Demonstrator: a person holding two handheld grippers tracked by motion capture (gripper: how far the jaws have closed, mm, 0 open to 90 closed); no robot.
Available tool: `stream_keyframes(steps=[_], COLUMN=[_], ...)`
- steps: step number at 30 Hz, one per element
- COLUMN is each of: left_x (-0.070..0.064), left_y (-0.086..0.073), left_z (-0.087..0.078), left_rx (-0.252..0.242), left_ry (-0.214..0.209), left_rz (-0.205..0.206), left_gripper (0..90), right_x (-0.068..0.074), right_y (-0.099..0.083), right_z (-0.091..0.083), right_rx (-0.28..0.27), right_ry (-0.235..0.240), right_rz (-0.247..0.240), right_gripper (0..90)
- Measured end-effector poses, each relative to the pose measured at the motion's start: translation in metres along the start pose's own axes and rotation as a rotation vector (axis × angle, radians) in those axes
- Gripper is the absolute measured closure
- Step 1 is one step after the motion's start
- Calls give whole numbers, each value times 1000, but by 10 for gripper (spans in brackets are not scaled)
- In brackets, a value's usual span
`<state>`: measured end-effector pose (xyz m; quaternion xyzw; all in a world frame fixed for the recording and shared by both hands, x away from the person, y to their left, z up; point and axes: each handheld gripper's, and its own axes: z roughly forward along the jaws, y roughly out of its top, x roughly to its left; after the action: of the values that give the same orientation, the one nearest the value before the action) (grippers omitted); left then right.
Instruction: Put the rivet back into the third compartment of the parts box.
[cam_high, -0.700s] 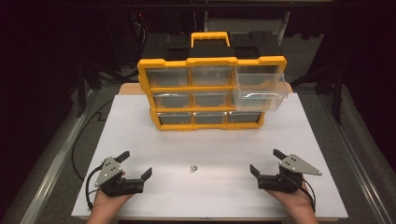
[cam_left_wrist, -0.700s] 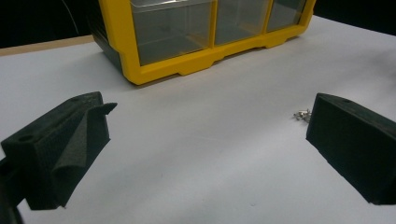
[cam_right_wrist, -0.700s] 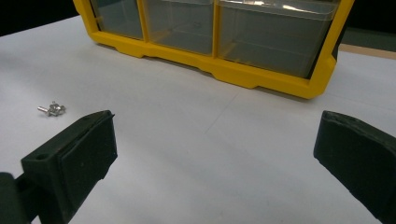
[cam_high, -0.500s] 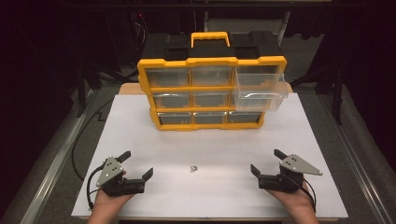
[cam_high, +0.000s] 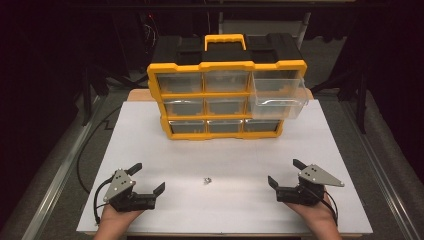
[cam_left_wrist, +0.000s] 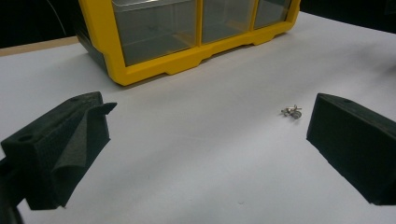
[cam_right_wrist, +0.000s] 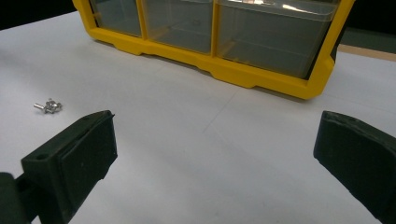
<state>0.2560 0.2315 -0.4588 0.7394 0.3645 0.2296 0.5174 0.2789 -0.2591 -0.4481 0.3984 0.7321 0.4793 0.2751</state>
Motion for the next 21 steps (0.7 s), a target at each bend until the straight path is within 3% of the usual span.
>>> stream_keyframes(steps=[5,21], left_x=[0,0], left_y=[0,1], left_z=[0,-1], left_rx=[-7,-15], left_ry=[-2,-3], left_rz=[-9,-11], left_gripper=[3,3], right_x=[4,3], right_y=[0,-2], right_z=[2,7], right_rx=[19,122], right_ry=[-5,-23], right_rz=[-34,-38], right_gripper=[0,0])
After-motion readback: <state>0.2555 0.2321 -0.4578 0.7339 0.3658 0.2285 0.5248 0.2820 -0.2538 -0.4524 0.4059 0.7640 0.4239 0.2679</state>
